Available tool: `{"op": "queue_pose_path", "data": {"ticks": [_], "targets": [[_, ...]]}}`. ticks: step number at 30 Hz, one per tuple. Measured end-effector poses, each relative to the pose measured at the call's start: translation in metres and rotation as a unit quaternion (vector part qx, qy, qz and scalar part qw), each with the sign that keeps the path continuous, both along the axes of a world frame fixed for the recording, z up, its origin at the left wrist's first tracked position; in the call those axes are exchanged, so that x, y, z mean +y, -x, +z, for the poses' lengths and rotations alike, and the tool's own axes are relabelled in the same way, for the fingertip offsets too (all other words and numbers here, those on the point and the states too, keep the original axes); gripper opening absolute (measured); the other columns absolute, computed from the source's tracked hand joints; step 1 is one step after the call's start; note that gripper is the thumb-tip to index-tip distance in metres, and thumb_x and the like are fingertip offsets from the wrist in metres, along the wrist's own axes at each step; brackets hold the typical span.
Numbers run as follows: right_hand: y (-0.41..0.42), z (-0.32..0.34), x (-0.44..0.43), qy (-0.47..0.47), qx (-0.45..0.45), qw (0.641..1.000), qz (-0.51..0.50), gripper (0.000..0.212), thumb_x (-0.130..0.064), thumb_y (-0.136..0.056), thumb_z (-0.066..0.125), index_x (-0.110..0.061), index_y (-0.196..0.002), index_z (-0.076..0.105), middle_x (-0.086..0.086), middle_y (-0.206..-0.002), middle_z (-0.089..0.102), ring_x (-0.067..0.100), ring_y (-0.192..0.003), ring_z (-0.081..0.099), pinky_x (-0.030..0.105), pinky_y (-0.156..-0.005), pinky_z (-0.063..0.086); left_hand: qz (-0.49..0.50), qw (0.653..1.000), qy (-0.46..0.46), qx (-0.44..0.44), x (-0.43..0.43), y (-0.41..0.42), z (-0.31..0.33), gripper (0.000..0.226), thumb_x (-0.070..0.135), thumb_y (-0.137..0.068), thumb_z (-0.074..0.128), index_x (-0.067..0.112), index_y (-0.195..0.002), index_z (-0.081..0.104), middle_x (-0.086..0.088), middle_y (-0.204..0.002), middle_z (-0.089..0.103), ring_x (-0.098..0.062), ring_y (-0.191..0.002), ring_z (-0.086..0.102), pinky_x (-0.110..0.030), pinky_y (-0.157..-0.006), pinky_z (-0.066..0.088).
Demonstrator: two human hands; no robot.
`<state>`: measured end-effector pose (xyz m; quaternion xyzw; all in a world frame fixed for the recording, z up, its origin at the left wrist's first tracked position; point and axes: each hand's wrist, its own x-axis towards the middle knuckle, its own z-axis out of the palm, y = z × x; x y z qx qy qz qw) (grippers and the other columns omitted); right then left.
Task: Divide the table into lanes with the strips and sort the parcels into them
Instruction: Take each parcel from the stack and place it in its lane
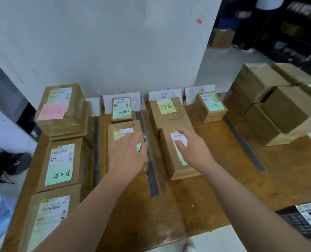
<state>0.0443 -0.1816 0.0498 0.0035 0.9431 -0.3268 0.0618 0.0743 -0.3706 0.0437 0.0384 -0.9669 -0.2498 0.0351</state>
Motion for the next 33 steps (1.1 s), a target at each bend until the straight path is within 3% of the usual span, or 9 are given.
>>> {"op": "queue_pose_path", "data": {"ticks": [6,9,14,18,24,29,33], "targets": [[-0.024,0.016,0.094,-0.047,0.041,0.996,-0.058,0.042,-0.024,-0.099,0.050,-0.016,-0.140,0.046,0.000,-0.141,0.050,0.016,-0.128,0.047,0.025,-0.100,0.037,-0.112,0.990,0.074,0.039,0.080,0.010,0.016,0.035,0.029,-0.098,0.051,0.015,-0.129,0.061,-0.002,-0.131,0.062,-0.024,-0.118,0.056,-0.040,-0.103,0.038],[-0.034,0.022,0.152,-0.063,0.050,0.992,-0.093,0.046,-0.027,-0.098,0.052,-0.015,-0.142,0.044,0.000,-0.145,0.048,0.014,-0.133,0.043,0.026,-0.108,0.033,-0.147,0.984,0.095,0.040,0.136,0.014,0.023,0.045,0.036,-0.101,0.044,0.019,-0.142,0.050,-0.001,-0.140,0.056,-0.023,-0.125,0.051,-0.038,-0.109,0.034],[-0.054,0.035,0.255,-0.069,0.046,0.987,-0.135,0.045,-0.027,-0.100,0.049,-0.015,-0.143,0.043,0.000,-0.145,0.046,0.015,-0.131,0.045,0.025,-0.102,0.036,-0.200,0.974,0.074,0.073,0.241,0.018,0.028,0.046,0.039,-0.101,0.042,0.023,-0.144,0.047,0.004,-0.147,0.049,-0.017,-0.135,0.044,-0.037,-0.114,0.030],[-0.061,0.043,0.341,-0.052,0.041,0.982,-0.176,0.044,-0.027,-0.099,0.050,-0.016,-0.142,0.044,0.003,-0.139,0.053,0.018,-0.122,0.053,0.025,-0.095,0.040,-0.223,0.969,0.070,0.080,0.327,0.021,0.030,0.048,0.041,-0.100,0.043,0.021,-0.143,0.049,0.002,-0.145,0.052,-0.017,-0.133,0.048,-0.037,-0.112,0.033],[-0.043,0.041,0.447,-0.025,0.049,0.973,-0.224,0.043,-0.026,-0.098,0.053,-0.015,-0.139,0.049,0.000,-0.136,0.056,0.017,-0.119,0.054,0.020,-0.088,0.035,-0.220,0.971,0.049,0.077,0.428,0.038,0.036,0.048,0.041,-0.100,0.044,0.021,-0.143,0.049,0.002,-0.144,0.052,-0.016,-0.131,0.050,-0.036,-0.110,0.040],[-0.005,0.038,0.489,0.004,0.033,0.968,-0.247,0.045,-0.023,-0.098,0.051,-0.014,-0.141,0.047,0.004,-0.142,0.051,0.022,-0.128,0.049,0.032,-0.104,0.038,-0.221,0.969,0.094,0.057,0.473,0.074,0.038,0.050,0.043,-0.100,0.041,0.020,-0.145,0.045,-0.001,-0.145,0.051,-0.021,-0.130,0.051,-0.041,-0.107,0.042],[0.040,0.032,0.504,0.017,0.006,0.971,-0.239,0.046,-0.023,-0.099,0.047,-0.013,-0.144,0.042,0.006,-0.145,0.048,0.024,-0.131,0.046,0.034,-0.105,0.037,-0.211,0.974,0.087,0.015,0.504,0.120,0.036,0.055,0.045,-0.101,0.040,0.017,-0.148,0.038,-0.006,-0.147,0.048,-0.026,-0.130,0.049,-0.044,-0.103,0.042]]}}
